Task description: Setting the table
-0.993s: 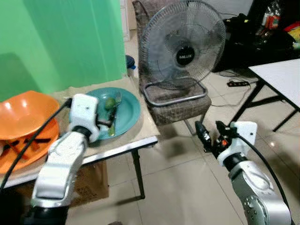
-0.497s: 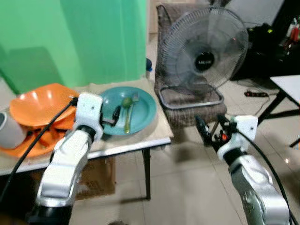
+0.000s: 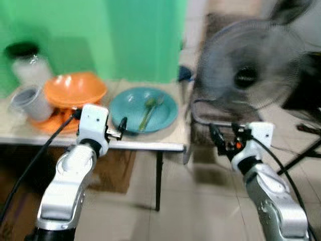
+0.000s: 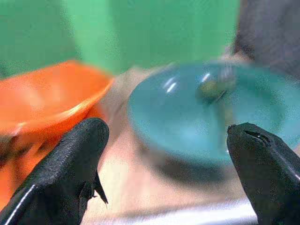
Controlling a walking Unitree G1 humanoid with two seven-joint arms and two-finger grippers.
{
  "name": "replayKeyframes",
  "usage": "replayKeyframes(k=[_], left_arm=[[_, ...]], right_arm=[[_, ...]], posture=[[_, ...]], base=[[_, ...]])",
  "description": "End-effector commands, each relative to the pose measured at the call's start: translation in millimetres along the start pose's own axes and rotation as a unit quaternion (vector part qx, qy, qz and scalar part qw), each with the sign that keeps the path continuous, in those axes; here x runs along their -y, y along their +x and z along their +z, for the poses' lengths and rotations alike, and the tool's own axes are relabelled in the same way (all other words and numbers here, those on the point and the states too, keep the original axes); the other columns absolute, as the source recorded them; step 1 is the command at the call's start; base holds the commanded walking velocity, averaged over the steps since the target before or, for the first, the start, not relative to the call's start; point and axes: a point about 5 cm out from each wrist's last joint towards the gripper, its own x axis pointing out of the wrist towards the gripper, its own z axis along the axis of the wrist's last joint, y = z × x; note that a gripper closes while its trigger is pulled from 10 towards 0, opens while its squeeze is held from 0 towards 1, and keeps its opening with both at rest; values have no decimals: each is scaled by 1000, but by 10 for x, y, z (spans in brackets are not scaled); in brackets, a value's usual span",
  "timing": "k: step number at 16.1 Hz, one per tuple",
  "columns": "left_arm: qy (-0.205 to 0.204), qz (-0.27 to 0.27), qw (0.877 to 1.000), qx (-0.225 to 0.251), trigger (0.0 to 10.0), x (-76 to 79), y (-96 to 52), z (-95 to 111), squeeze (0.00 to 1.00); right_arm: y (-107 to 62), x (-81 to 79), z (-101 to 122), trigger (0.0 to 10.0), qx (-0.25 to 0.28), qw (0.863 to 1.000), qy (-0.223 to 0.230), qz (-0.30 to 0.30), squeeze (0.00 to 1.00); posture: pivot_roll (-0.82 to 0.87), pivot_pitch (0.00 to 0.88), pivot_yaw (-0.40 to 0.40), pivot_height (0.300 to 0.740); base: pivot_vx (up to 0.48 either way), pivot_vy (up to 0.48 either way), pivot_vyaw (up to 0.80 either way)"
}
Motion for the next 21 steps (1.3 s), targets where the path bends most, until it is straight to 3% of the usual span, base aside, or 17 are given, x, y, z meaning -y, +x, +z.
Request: replayKeyframes(k=[1,4,8,9,13,21], left_arm=[[5,12,1000,-2,10000,-20,-12,10,0],[6,9,1000,4,10000,-31,-49,38,0],[6,-6,1000,11,10000,-26,-69,69,0],[6,-20,1000,9,10000,-3,-74,69,0],[11,-42,999,4,10000,13,-91,55,0],[13,-47,999,9,10000,-3,-90,90,0]], right_arm=[[14,-54,12,10000,-1,1000,9,19,0],[52,-101,-27,10000,-13,999,-13,29,0],[126,-57,-17,10000,-11,1000,-5,5,0],[133,-39,-18,10000,-12,1000,18,-5,0],[146,-33,-6,10000,-5,1000,6,-10,0],[163,-5,-1,10000,-1,1000,24,-20,0]], posture=[[81,0,-39,740],[101,0,-57,740],[109,0,-60,740],[111,0,-62,740],[118,0,-64,740],[118,0,-62,740]], base=[[0,0,0],[0,0,0],[281,0,714],[289,0,0],[294,0,0],[362,0,0]])
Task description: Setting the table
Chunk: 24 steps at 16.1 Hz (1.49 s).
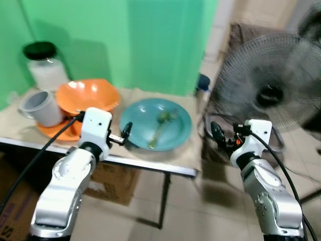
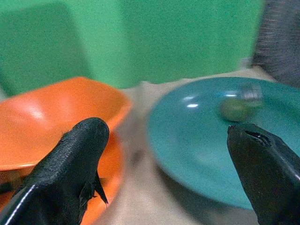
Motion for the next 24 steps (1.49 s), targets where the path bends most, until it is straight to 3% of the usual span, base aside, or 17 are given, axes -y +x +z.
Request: replayKeyframes(k=[1,6,9,10,12,16,17,18,19,23,24], left_arm=[[1,2,1000,1,10000,-31,-10,11,0],[14,-39,999,13,10000,74,5,45,0],[17,-70,997,25,10000,100,20,74,0],[17,-89,996,26,10000,103,25,75,0],[19,-120,992,26,10000,136,21,76,0],[67,-207,976,-7,10000,141,-91,-5,0],[73,-210,975,-11,10000,124,-103,-16,0],[77,-214,974,-15,10000,100,-121,-30,0],[83,-221,972,-22,10000,89,-162,-56,0],[83,-232,969,-33,10000,102,-218,-102,0],[81,-241,966,-39,10000,118,-251,-130,0]], right_arm=[[12,-42,6,10000,3,1000,8,9,0],[89,-36,51,10000,-20,999,27,32,0],[285,-14,82,10000,-59,995,68,49,0],[389,55,89,10000,-70,995,68,37,1000],[503,128,109,10000,-90,993,74,34,1000],[637,18,-15,10000,-188,972,115,85,1000],[648,13,-29,10000,-191,971,120,83,235],[671,5,-57,10000,-199,966,141,83,0],[682,-36,-105,10000,-222,956,167,97,0],[683,-97,-162,10000,-248,942,203,104,0],[686,-126,-209,8824,-263,932,229,98,0]], posture=[[116,0,-63,740],[110,0,-67,740],[101,0,-69,740],[92,0,-69,740],[90,0,-82,740],[89,0,-95,740],[91,0,-97,740],[91,0,-99,740],[91,0,-101,740],[92,0,-103,740],[95,0,-109,740]], base=[[337,0,0],[54,0,0],[0,0,0],[0,0,0],[0,0,0],[0,0,0],[0,0,0],[0,0,0],[0,0,0],[0,0,0],[0,0,0]])
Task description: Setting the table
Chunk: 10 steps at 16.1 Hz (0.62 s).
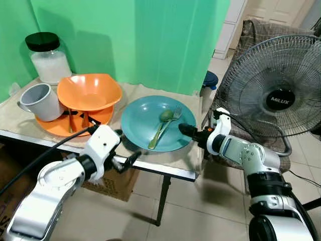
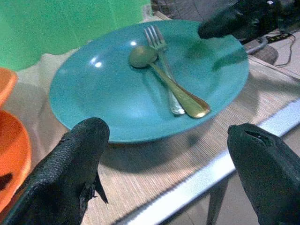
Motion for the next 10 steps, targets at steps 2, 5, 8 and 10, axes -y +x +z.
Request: replayKeyframes(k=[2,5,8,10], left_arm=[[6,-14,1000,9,10000,45,-9,40,0],[6,-12,1000,10,10000,50,-4,42,0],[7,-9,1000,12,10000,52,-11,45,0],[7,-4,1000,11,10000,37,-28,37,0]], right_arm=[[13,13,19,2431,-8,1000,28,1,0],[40,24,18,510,-16,999,48,-1,0],[54,0,44,0,-12,997,79,15,0],[51,-27,109,0,-6,997,70,23,0]], posture=[[98,0,-113,740],[100,0,-116,740],[105,0,-123,740],[106,0,-126,740]], base=[[0,0,0],[0,0,0],[0,0,0],[0,0,0]])
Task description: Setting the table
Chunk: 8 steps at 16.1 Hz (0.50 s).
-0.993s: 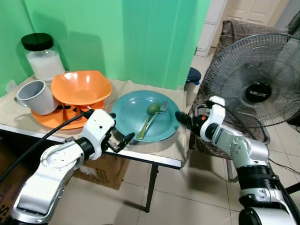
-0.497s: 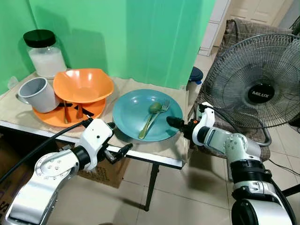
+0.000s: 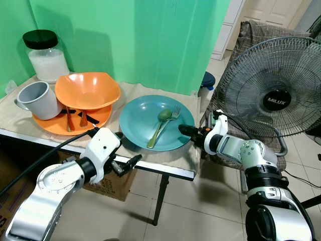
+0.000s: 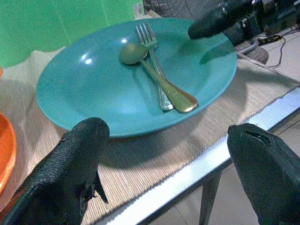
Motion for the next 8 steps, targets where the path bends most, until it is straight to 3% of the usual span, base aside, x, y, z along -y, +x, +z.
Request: replayKeyframes(k=[1,4,8], left_arm=[[11,-1,1000,14,10000,11,-8,70,0],[12,1,1000,17,10000,14,7,75,0],[12,2,1000,16,10000,16,10,72,0]], right_arm=[[-19,-49,92,0,8,1000,0,11,0],[-27,-136,98,0,-6,999,-3,39,0],[10,-89,9,0,-23,999,8,26,0]], posture=[[106,0,-126,740],[102,0,-128,740],[103,0,-131,740]], base=[[0,0,0],[0,0,0],[0,0,0]])
